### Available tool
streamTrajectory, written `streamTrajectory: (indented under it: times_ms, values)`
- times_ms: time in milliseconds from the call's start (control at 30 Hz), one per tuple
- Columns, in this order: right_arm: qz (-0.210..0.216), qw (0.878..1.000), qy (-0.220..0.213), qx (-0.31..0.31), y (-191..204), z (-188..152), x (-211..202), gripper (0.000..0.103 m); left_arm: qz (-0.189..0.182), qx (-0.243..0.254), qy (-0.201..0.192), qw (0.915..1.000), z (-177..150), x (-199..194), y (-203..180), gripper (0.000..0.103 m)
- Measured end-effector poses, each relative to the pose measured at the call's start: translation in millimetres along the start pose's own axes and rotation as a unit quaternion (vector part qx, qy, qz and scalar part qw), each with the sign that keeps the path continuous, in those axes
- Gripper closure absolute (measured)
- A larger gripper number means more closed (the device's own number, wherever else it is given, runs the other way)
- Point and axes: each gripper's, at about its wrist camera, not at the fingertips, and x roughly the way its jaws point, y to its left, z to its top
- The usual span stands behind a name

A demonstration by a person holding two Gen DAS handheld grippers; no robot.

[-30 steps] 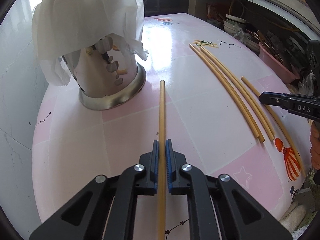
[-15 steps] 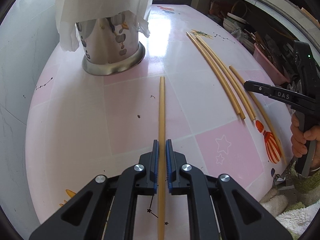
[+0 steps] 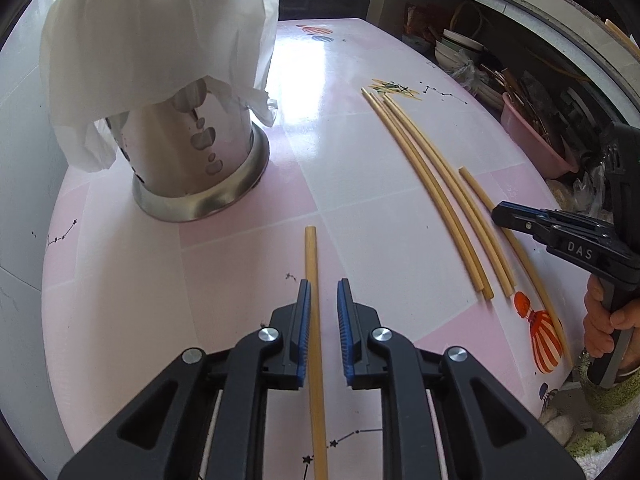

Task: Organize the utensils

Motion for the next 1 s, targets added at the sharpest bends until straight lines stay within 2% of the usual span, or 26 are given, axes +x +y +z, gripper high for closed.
streamTrajectory:
  times_ms: [600, 767, 1000]
  values:
    - [-0.001, 1.0, 0.0, -0.002, 1, 0, 0, 0.098, 0.049, 0.044, -0.016, 0.9977, 15, 23, -16, 0.09]
    - [0.0, 1.0, 0.0, 0.0, 0, 1, 0, 0.098, 0.052, 0.038, -0.023, 0.9977, 14, 23, -14, 0.096]
    - [0.002, 1.0, 0.008, -0.007, -1, 4, 0, 0.098, 0.05, 0.033, -0.03, 0.9978, 11, 21, -14, 0.097]
